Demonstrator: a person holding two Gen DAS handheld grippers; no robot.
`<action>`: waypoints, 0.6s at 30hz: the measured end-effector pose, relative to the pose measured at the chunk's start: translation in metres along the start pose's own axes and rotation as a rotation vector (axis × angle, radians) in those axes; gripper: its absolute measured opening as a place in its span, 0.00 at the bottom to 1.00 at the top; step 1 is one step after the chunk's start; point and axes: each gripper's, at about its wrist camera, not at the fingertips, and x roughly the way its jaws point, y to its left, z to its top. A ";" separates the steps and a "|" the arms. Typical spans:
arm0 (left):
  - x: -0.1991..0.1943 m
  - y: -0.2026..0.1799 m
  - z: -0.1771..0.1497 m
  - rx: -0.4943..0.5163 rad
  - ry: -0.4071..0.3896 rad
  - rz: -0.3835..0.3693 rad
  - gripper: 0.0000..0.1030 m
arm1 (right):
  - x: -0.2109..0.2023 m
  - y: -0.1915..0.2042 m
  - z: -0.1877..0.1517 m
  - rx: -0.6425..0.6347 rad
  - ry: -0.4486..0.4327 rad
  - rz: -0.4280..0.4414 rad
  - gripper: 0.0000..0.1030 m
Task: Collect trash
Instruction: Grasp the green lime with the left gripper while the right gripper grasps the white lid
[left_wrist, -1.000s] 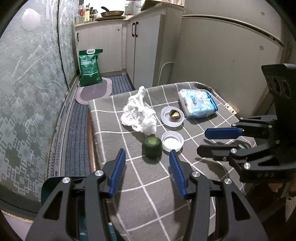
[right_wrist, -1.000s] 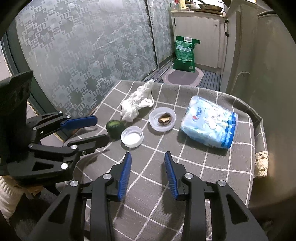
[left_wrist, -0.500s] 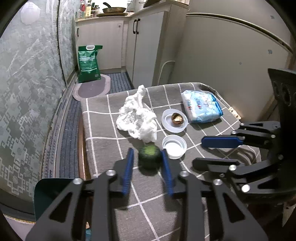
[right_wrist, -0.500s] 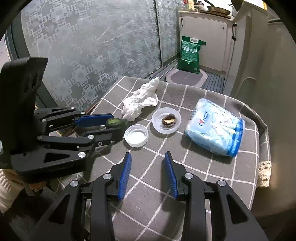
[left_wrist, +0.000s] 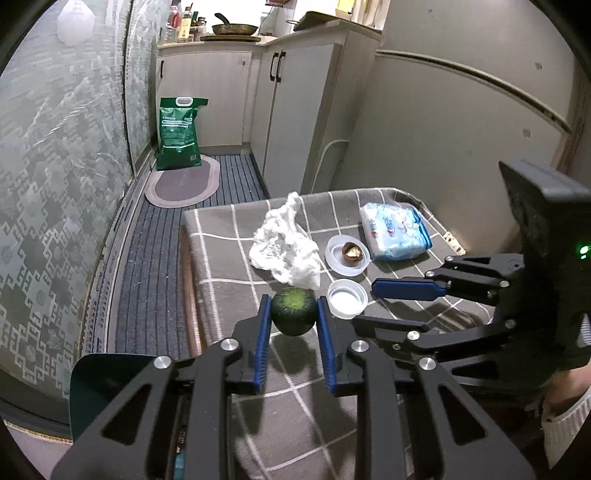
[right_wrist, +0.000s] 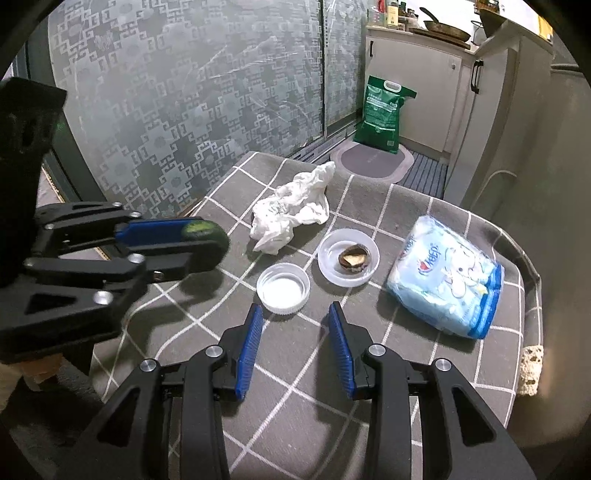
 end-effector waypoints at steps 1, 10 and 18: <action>-0.002 0.002 0.000 -0.004 -0.003 0.001 0.25 | 0.001 0.002 0.001 -0.004 0.001 -0.003 0.37; -0.018 0.028 -0.002 -0.044 -0.024 0.024 0.25 | 0.010 0.009 0.011 -0.020 0.007 -0.019 0.36; -0.031 0.055 -0.009 -0.076 -0.034 0.053 0.25 | 0.003 0.027 0.022 -0.034 0.000 -0.024 0.29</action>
